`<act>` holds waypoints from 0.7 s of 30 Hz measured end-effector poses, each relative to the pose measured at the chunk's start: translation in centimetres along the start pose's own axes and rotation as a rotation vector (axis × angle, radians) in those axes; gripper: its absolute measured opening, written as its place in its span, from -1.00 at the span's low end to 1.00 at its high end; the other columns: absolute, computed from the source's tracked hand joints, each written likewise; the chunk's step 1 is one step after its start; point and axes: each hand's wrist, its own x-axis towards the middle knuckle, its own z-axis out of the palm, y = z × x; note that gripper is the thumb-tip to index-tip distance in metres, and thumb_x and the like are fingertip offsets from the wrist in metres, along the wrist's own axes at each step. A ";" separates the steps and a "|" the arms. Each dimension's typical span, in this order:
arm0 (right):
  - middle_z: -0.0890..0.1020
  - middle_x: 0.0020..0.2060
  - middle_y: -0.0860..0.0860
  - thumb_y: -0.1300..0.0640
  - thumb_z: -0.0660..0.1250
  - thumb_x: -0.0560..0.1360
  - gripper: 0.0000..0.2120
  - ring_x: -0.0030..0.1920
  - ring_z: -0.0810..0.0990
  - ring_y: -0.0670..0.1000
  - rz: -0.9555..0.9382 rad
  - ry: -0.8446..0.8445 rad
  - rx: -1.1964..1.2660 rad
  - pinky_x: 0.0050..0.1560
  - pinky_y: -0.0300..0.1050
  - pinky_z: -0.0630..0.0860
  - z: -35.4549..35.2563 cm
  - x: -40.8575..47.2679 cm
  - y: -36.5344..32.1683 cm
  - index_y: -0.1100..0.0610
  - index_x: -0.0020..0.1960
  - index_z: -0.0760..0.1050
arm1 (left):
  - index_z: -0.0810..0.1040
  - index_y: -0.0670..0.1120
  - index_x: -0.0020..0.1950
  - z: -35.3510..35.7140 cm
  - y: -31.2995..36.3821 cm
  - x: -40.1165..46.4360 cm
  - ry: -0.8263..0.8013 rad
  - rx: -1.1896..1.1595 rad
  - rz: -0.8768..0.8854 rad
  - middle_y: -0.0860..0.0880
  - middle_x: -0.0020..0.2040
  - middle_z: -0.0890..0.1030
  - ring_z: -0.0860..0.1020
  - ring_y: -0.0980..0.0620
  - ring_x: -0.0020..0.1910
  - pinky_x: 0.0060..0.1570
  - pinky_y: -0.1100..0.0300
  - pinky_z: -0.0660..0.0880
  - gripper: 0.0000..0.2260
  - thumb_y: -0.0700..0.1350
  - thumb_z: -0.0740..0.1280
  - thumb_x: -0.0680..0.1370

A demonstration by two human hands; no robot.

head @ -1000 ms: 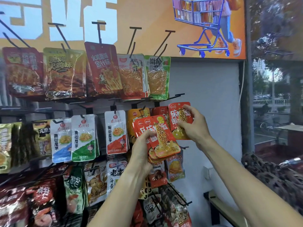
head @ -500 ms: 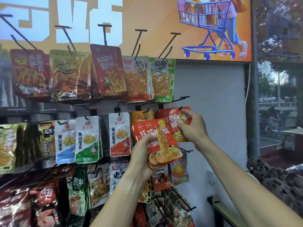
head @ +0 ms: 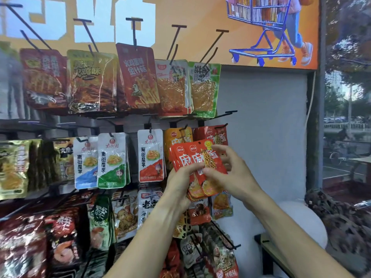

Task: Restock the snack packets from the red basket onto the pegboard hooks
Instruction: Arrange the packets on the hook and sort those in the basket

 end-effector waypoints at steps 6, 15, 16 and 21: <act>0.43 0.24 -0.05 -0.07 0.52 0.50 -0.38 0.32 0.49 0.02 -0.015 0.159 -0.197 0.36 0.04 0.50 0.6 -0.2 0.5 -0.20 0.47 0.32 | 0.65 -0.21 0.26 1.6 -0.9 0.3 0.018 0.017 0.040 -0.24 0.03 0.76 0.75 -0.29 -0.02 -0.07 -0.20 0.70 -0.67 -0.25 0.55 0.51; 0.29 0.23 0.02 0.06 0.49 0.54 -0.33 0.32 0.48 0.14 0.047 0.302 -0.174 0.38 0.18 0.52 -2.5 5.0 0.1 -0.09 0.55 0.27 | 0.58 -0.30 0.32 2.5 -0.1 0.1 -0.011 -0.175 -0.056 -0.26 0.00 0.68 0.67 -0.21 -0.19 0.28 -0.17 0.56 -0.63 -0.13 0.41 0.58; 0.29 0.23 0.03 0.06 0.49 0.54 -0.33 0.32 0.47 0.15 0.058 0.291 -0.178 0.40 0.18 0.50 -2.6 5.4 0.2 -0.08 0.56 0.26 | 0.57 -0.31 0.31 2.5 0.0 0.0 -0.020 -0.206 -0.064 -0.26 -0.02 0.66 0.65 -0.20 -0.20 0.31 -0.17 0.53 -0.63 -0.13 0.36 0.58; 0.31 0.30 0.10 0.07 0.48 0.56 -0.33 0.31 0.49 0.17 0.084 0.270 -0.195 0.40 0.20 0.50 -2.3 6.5 0.5 -0.08 0.56 0.26 | 0.57 -0.32 0.18 2.5 0.1 -0.2 -0.038 -0.285 -0.048 -0.29 -0.05 0.62 0.62 -0.23 -0.18 0.14 -0.12 0.55 -0.63 -0.11 0.19 0.52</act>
